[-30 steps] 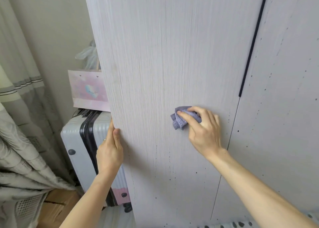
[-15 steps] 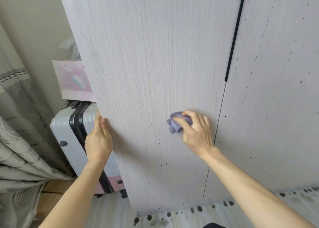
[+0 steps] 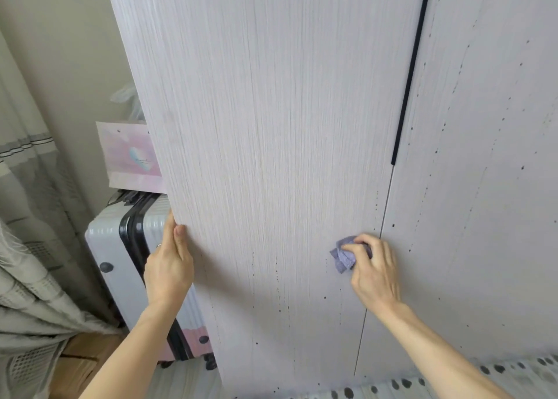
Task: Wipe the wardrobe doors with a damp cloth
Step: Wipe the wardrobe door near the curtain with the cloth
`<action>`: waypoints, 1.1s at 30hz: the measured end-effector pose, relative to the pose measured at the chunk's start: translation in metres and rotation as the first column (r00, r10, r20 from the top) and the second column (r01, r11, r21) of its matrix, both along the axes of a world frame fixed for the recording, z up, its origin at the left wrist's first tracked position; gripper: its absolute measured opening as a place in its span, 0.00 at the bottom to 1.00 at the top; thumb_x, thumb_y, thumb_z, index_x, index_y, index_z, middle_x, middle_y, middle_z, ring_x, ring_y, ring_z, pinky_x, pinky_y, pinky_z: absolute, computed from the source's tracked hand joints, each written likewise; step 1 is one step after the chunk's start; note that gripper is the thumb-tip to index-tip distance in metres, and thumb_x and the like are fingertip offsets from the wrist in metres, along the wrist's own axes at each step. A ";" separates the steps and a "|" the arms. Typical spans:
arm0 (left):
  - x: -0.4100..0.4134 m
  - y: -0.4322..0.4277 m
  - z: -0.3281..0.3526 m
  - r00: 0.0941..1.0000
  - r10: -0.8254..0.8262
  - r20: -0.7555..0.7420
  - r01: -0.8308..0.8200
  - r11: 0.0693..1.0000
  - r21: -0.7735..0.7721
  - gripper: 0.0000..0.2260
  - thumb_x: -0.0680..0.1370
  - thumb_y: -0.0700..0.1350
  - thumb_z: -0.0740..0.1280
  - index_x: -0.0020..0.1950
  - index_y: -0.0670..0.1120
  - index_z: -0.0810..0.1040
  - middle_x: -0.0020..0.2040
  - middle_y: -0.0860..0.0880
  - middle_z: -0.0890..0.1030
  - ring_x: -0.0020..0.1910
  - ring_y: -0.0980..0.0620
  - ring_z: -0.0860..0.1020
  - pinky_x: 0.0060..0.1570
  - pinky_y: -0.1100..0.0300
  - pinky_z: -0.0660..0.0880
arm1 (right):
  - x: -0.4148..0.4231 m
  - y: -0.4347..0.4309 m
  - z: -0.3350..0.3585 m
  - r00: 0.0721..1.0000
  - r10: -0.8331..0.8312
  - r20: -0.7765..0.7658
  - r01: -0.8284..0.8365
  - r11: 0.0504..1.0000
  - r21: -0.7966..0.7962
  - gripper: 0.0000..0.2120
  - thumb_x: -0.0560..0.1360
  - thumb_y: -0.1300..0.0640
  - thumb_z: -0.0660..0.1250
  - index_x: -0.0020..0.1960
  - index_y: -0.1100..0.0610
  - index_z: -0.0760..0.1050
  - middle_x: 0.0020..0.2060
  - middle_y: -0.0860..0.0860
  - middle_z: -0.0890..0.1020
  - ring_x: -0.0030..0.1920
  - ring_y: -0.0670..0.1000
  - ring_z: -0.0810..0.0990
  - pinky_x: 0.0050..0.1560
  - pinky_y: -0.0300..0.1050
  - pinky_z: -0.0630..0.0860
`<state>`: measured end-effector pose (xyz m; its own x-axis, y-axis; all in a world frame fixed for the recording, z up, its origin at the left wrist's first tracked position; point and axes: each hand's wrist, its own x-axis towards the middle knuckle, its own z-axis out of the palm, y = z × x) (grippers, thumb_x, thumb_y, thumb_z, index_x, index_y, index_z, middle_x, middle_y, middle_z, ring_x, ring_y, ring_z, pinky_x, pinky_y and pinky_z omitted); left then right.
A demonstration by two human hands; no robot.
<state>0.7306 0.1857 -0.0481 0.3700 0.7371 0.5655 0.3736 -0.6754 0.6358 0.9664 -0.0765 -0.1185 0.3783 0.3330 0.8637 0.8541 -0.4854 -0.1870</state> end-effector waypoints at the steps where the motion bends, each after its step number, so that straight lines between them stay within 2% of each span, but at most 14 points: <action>1: 0.001 0.000 0.000 1.000 0.004 -0.004 -0.004 1.000 0.002 0.24 0.84 0.60 0.43 0.81 0.63 0.54 0.32 0.43 0.76 0.30 0.42 0.75 0.33 0.48 0.74 | 0.001 0.002 0.018 1.000 -0.001 -0.018 0.002 0.996 0.089 0.16 0.71 0.63 0.55 0.54 0.51 0.73 0.56 0.51 0.71 0.51 0.58 0.74 0.51 0.49 0.69; 3: 0.002 0.001 0.000 1.000 0.017 -0.006 -0.017 1.000 0.011 0.24 0.84 0.60 0.43 0.81 0.63 0.54 0.32 0.43 0.75 0.30 0.42 0.75 0.33 0.48 0.74 | 0.004 0.006 0.053 0.997 -0.017 -0.078 0.037 0.965 0.261 0.15 0.72 0.63 0.56 0.54 0.54 0.76 0.57 0.54 0.71 0.54 0.57 0.72 0.56 0.45 0.67; 6: 0.002 0.001 -0.002 1.000 0.027 -0.004 -0.027 1.000 0.009 0.23 0.85 0.60 0.42 0.80 0.62 0.55 0.31 0.43 0.75 0.30 0.42 0.74 0.33 0.47 0.74 | 0.010 0.007 0.075 0.996 -0.046 -0.074 0.069 0.937 0.342 0.17 0.72 0.66 0.55 0.54 0.59 0.78 0.57 0.56 0.71 0.55 0.56 0.71 0.58 0.42 0.65; 8: 0.002 0.000 -0.003 1.000 0.024 -0.003 -0.024 1.000 0.003 0.23 0.85 0.60 0.43 0.80 0.62 0.56 0.31 0.43 0.75 0.30 0.41 0.74 0.33 0.46 0.74 | 0.010 0.005 0.057 0.998 -0.041 -0.053 0.055 0.949 0.310 0.17 0.72 0.65 0.54 0.54 0.60 0.77 0.57 0.55 0.69 0.54 0.56 0.72 0.55 0.41 0.67; 11: 0.002 0.001 -0.003 1.000 0.020 -0.007 -0.020 1.000 -0.007 0.23 0.85 0.60 0.43 0.80 0.61 0.56 0.32 0.43 0.75 0.30 0.41 0.75 0.34 0.45 0.75 | 0.004 -0.004 0.007 0.996 -0.018 -0.088 0.031 0.989 0.148 0.16 0.72 0.64 0.54 0.54 0.57 0.75 0.56 0.54 0.69 0.49 0.59 0.76 0.46 0.51 0.76; 13: 0.002 0.002 -0.003 1.000 0.009 -0.008 -0.009 1.000 -0.010 0.22 0.85 0.60 0.43 0.79 0.60 0.57 0.31 0.42 0.75 0.29 0.40 0.75 0.33 0.44 0.76 | 0.003 -0.009 -0.002 0.988 -0.005 -0.154 0.020 0.995 0.095 0.16 0.70 0.66 0.56 0.53 0.54 0.75 0.55 0.51 0.69 0.48 0.58 0.76 0.41 0.54 0.78; 17: 0.001 0.001 -0.001 1.000 0.008 -0.022 -0.008 1.000 -0.002 0.22 0.85 0.60 0.43 0.78 0.61 0.58 0.32 0.42 0.75 0.30 0.40 0.75 0.33 0.44 0.76 | 0.002 -0.004 0.060 0.979 0.024 -0.201 0.016 0.981 0.194 0.18 0.69 0.63 0.54 0.52 0.57 0.78 0.55 0.52 0.70 0.52 0.57 0.75 0.49 0.43 0.70; 22: 0.003 -0.001 -0.003 1.000 0.028 -0.011 -0.028 0.999 -0.021 0.24 0.84 0.61 0.43 0.77 0.55 0.62 0.33 0.41 0.75 0.31 0.40 0.74 0.33 0.46 0.73 | 0.003 0.005 0.125 0.992 0.020 -0.124 0.020 0.950 0.313 0.21 0.69 0.74 0.58 0.56 0.60 0.77 0.56 0.59 0.72 0.56 0.53 0.73 0.55 0.34 0.64; 25: 0.003 -0.004 -0.004 1.000 0.020 0.020 -0.019 0.999 -0.051 0.24 0.84 0.61 0.43 0.78 0.56 0.61 0.34 0.42 0.75 0.31 0.41 0.74 0.33 0.46 0.73 | 0.005 0.004 0.080 0.998 0.036 -0.051 -0.023 0.973 0.228 0.17 0.73 0.69 0.58 0.57 0.57 0.76 0.57 0.56 0.70 0.54 0.57 0.74 0.54 0.41 0.69; 27: 0.002 -0.004 -0.004 1.000 0.006 0.023 -0.004 0.998 -0.065 0.24 0.84 0.61 0.43 0.78 0.56 0.61 0.34 0.42 0.75 0.31 0.40 0.75 0.34 0.46 0.74 | 0.001 -0.002 0.028 0.991 0.033 -0.130 -0.022 0.996 0.088 0.12 0.75 0.64 0.61 0.55 0.52 0.75 0.57 0.48 0.69 0.54 0.59 0.76 0.52 0.41 0.72; 29: 0.000 -0.003 -0.005 1.000 -0.015 0.016 0.016 0.997 -0.073 0.23 0.84 0.61 0.43 0.78 0.59 0.60 0.33 0.42 0.75 0.31 0.39 0.75 0.34 0.46 0.75 | -0.011 -0.004 -0.017 0.976 0.038 -0.214 -0.054 0.996 -0.068 0.19 0.70 0.68 0.70 0.53 0.48 0.72 0.55 0.44 0.69 0.51 0.60 0.78 0.42 0.47 0.76; 30: -0.001 -0.002 -0.006 1.000 -0.026 0.001 0.026 0.997 -0.077 0.23 0.84 0.62 0.43 0.78 0.61 0.59 0.33 0.42 0.76 0.31 0.39 0.76 0.34 0.46 0.75 | -0.016 -0.004 -0.033 0.983 0.038 -0.181 -0.067 0.986 -0.152 0.24 0.66 0.71 0.71 0.53 0.48 0.71 0.54 0.46 0.70 0.50 0.61 0.77 0.37 0.49 0.77; 31: -0.004 -0.001 -0.007 0.999 -0.038 -0.020 0.036 0.996 -0.084 0.22 0.84 0.62 0.43 0.79 0.63 0.58 0.33 0.43 0.76 0.32 0.40 0.76 0.34 0.45 0.76 | -0.019 -0.003 -0.043 0.985 0.039 -0.170 -0.074 0.976 -0.203 0.26 0.64 0.72 0.70 0.53 0.48 0.72 0.54 0.47 0.70 0.49 0.60 0.76 0.35 0.50 0.77; 33: -0.009 0.001 -0.012 0.996 -0.074 -0.055 0.068 0.992 -0.107 0.23 0.84 0.62 0.44 0.79 0.63 0.57 0.33 0.45 0.77 0.33 0.41 0.77 0.36 0.45 0.76 | -0.023 0.004 -0.036 0.985 0.041 -0.168 -0.067 0.987 -0.147 0.22 0.66 0.70 0.63 0.55 0.50 0.76 0.54 0.48 0.70 0.49 0.58 0.73 0.39 0.51 0.77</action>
